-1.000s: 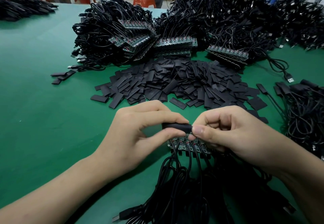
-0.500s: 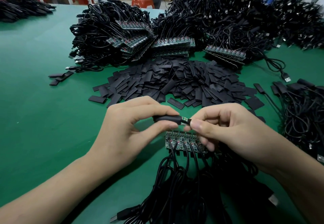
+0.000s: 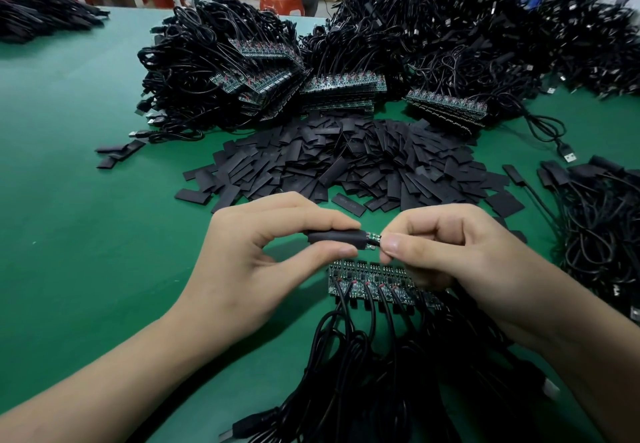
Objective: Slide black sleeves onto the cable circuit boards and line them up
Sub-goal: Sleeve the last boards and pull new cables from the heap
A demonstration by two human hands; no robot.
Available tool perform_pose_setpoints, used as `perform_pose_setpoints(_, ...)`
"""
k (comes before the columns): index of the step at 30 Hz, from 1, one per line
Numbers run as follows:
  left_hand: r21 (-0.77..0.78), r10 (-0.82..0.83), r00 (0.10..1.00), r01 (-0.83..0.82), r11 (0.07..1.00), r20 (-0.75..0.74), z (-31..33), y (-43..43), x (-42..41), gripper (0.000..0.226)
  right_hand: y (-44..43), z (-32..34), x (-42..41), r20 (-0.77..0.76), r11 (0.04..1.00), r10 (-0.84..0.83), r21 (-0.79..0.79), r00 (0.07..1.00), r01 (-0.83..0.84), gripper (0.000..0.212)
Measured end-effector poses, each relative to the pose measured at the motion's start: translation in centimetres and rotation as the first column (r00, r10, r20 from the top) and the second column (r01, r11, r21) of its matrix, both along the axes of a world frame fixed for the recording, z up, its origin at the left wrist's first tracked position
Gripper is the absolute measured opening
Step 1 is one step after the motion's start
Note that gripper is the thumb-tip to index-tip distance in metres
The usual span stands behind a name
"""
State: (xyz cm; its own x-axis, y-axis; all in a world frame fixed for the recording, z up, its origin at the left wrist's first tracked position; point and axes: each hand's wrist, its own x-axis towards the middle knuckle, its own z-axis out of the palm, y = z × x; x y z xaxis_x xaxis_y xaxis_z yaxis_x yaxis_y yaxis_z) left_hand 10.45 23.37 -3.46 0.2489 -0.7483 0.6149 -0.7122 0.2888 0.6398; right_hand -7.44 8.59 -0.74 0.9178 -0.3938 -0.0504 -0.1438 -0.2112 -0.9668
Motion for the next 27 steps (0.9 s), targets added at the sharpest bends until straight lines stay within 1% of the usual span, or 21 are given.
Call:
perform_pose_setpoints(3,0.005,-0.012,1.0,0.012,1.0,-0.014,0.0,0.0,0.1,0.017,0.0,0.2,0.0,-0.01,1.0,0.001,0.02,1.0,0.0,0.021)
perform_pose_setpoints(5,0.009,-0.015,1.0,0.015,1.0,-0.01,0.0,0.0,0.0,0.017,0.1,0.1,0.0,-0.028,1.0,-0.009,-0.002,1.0,0.009,0.021)
perform_pose_setpoints(7,0.016,-0.02,1.0,0.019,1.0,0.02,0.0,0.0,-0.1,0.018,0.3,0.1,0.0,-0.026,0.999,-0.002,-0.032,1.0,0.002,0.021)
perform_pose_setpoints(10,0.018,-0.021,0.998,0.02,1.0,0.067,0.0,-0.2,-0.3,0.019,0.7,0.0,0.1,0.003,1.0,0.023,-0.007,1.0,-0.023,0.021)
perform_pose_setpoints(12,0.007,-0.005,0.998,0.004,1.0,0.07,0.1,-0.2,-0.2,0.019,0.8,0.1,0.1,0.007,1.0,0.006,-0.021,1.0,-0.006,0.018)
perform_pose_setpoints(17,0.008,0.04,0.997,-0.041,0.999,0.059,0.2,-0.1,-0.2,0.017,1.3,0.1,0.1,0.04,0.984,-0.05,-0.171,0.998,0.056,0.016)
perform_pose_setpoints(19,0.002,0.072,0.994,-0.072,0.997,0.078,0.1,-0.1,-0.2,0.017,1.6,-0.1,0.3,0.064,0.976,-0.085,-0.194,0.994,0.096,0.015)
perform_pose_setpoints(22,-0.028,0.207,0.974,-0.206,0.978,0.094,0.1,-0.3,-0.3,0.025,2.0,-0.4,0.5,0.115,0.961,-0.131,-0.231,0.985,0.154,0.015)
perform_pose_setpoints(24,-0.035,0.288,0.954,-0.286,0.958,0.085,0.1,-0.3,-0.5,0.031,2.3,-0.6,0.6,0.158,0.936,-0.16,-0.289,0.974,0.201,0.017)
perform_pose_setpoints(27,-0.017,0.303,0.952,-0.303,0.953,0.034,0.1,-0.3,-0.7,0.039,2.8,-1.0,0.7,0.228,0.867,-0.187,-0.419,0.956,0.27,0.018)
